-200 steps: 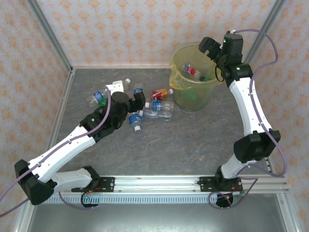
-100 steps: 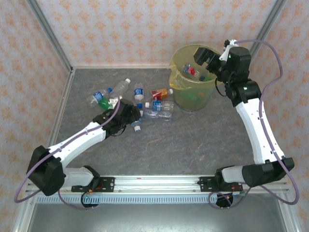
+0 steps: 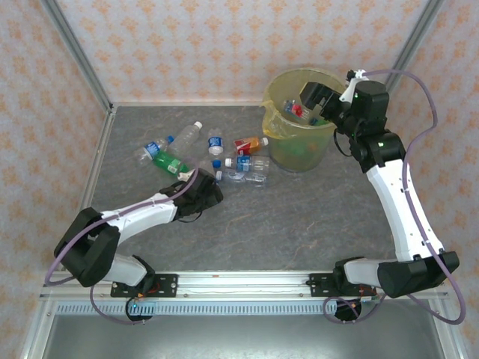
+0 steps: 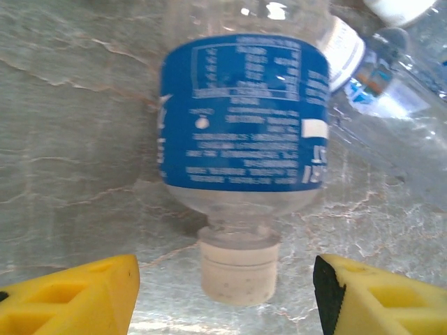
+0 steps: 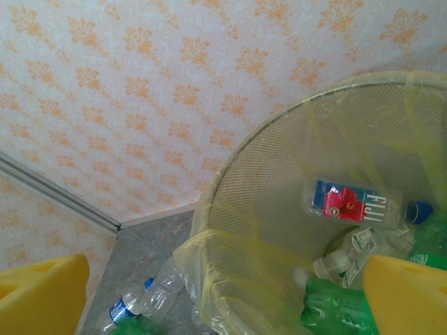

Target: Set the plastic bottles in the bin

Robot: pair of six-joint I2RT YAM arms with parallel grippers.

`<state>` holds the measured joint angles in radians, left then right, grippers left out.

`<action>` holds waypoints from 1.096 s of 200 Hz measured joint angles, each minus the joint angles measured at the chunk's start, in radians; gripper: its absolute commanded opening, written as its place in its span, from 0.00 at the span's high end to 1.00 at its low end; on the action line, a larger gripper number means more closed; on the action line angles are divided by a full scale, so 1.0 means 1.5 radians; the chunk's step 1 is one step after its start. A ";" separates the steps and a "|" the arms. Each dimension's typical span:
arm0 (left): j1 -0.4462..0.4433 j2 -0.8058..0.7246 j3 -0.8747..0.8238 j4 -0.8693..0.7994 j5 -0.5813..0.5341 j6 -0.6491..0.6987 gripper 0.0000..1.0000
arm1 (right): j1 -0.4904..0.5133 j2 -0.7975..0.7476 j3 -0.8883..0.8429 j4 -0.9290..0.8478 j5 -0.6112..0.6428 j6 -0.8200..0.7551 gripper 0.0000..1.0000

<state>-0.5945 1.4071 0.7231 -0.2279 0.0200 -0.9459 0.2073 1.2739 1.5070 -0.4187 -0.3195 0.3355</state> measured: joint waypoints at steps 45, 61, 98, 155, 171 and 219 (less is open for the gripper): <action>-0.007 0.034 -0.011 0.051 0.001 0.000 0.39 | 0.006 -0.004 -0.004 0.000 -0.003 0.000 0.00; -0.007 0.039 -0.013 0.060 0.000 0.001 0.41 | 0.006 -0.006 -0.004 0.000 -0.005 0.000 0.00; -0.007 0.068 -0.013 0.081 -0.002 0.003 0.44 | 0.007 -0.015 -0.005 0.000 -0.007 0.000 0.00; -0.007 0.094 -0.011 0.085 -0.016 0.020 0.64 | 0.007 -0.022 -0.005 0.000 -0.010 -0.001 0.00; -0.007 0.093 -0.011 0.085 -0.019 0.020 0.69 | 0.007 -0.022 -0.005 0.000 -0.010 -0.005 0.00; -0.016 0.018 -0.011 0.059 -0.037 0.021 0.70 | 0.007 -0.037 -0.043 0.028 -0.047 -0.005 0.01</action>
<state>-0.6189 1.4334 0.7071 -0.1394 -0.0360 -0.9138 0.2176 1.2186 1.4425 -0.3767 -0.3901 0.3286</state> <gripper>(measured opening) 0.308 0.996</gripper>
